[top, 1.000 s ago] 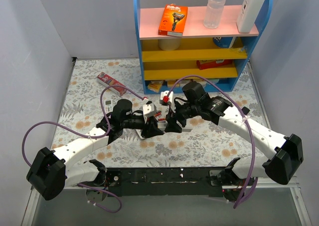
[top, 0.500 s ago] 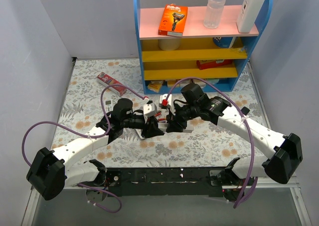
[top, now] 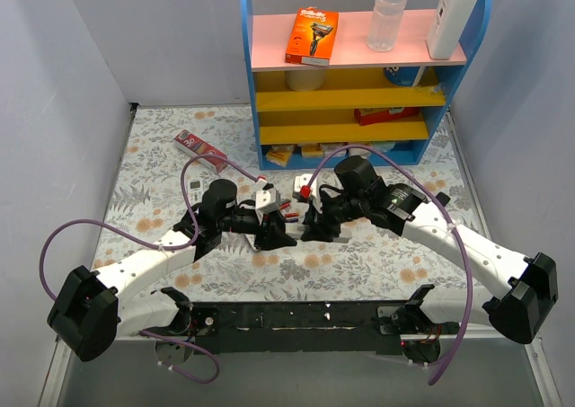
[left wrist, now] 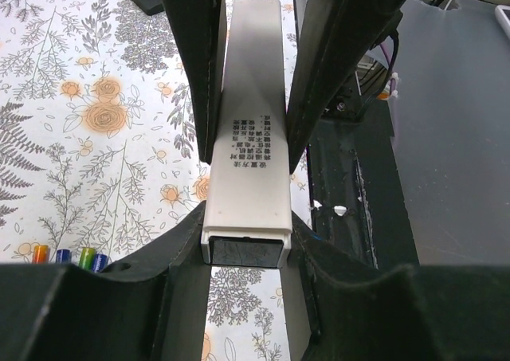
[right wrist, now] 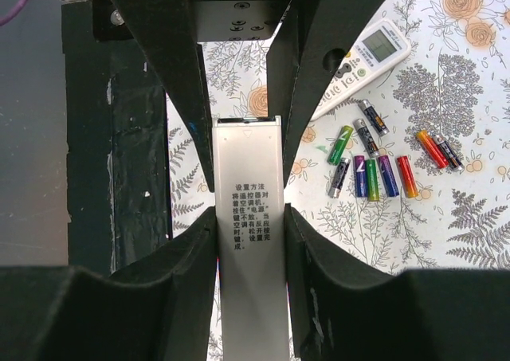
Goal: Load the batteries into the remote control
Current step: Remove the battery cover from the remote control.
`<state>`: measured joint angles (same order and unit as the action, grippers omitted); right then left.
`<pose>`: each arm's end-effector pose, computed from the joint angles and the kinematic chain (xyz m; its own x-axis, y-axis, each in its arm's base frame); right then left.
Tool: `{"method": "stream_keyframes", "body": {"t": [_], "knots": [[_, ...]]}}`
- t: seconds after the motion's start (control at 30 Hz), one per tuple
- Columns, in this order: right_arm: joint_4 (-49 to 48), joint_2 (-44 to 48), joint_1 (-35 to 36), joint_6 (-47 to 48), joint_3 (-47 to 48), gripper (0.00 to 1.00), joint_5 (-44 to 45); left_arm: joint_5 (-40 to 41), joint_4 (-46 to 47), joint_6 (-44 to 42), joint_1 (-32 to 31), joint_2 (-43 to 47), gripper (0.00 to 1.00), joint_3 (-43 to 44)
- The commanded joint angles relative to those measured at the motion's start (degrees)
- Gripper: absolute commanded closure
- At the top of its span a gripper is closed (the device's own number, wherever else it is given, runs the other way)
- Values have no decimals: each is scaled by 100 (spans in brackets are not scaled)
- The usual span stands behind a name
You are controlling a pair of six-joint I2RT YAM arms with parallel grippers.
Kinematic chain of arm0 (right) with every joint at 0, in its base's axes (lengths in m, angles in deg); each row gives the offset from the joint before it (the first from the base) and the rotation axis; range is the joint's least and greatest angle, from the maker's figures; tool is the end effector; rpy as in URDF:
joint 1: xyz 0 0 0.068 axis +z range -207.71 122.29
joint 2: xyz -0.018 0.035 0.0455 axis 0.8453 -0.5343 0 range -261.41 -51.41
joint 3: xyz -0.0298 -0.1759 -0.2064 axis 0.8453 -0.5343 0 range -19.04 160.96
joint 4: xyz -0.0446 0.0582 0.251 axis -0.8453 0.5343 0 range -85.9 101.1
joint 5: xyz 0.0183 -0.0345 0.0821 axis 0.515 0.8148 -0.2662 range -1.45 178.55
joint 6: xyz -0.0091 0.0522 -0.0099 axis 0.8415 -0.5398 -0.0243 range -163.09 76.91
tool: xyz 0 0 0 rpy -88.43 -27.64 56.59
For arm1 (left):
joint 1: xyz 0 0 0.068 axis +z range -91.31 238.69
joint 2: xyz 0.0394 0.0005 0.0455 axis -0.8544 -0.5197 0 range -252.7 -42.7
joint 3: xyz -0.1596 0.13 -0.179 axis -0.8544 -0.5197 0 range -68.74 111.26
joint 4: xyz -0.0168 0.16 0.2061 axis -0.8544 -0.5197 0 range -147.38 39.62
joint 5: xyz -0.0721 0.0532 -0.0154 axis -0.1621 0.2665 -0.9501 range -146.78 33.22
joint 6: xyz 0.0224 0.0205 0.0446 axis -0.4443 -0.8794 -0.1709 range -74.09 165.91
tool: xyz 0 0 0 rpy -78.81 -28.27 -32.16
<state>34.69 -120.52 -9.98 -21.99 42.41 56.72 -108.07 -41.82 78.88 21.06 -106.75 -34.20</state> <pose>0.1600 0.2039 0.3226 -0.0618 -0.5226 -0.8503 -0.9964 0.0823 0.0218 0.1709 -0.1669 0.2480 -0.7594 0.1557 -0.6317 0.6505 0.1611 -0.7422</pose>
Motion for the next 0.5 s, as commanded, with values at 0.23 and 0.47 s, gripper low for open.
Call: {"method": "stream_keyframes", "body": {"t": [0.23, 0.47], "knots": [[-1027, 775, -44, -861, -397, 76, -543, 84, 373, 438, 265, -2, 100, -563], [-1626, 741, -53, -1486, -713, 76, -745, 128, 427, 465, 273, -20, 100, -572]]}}
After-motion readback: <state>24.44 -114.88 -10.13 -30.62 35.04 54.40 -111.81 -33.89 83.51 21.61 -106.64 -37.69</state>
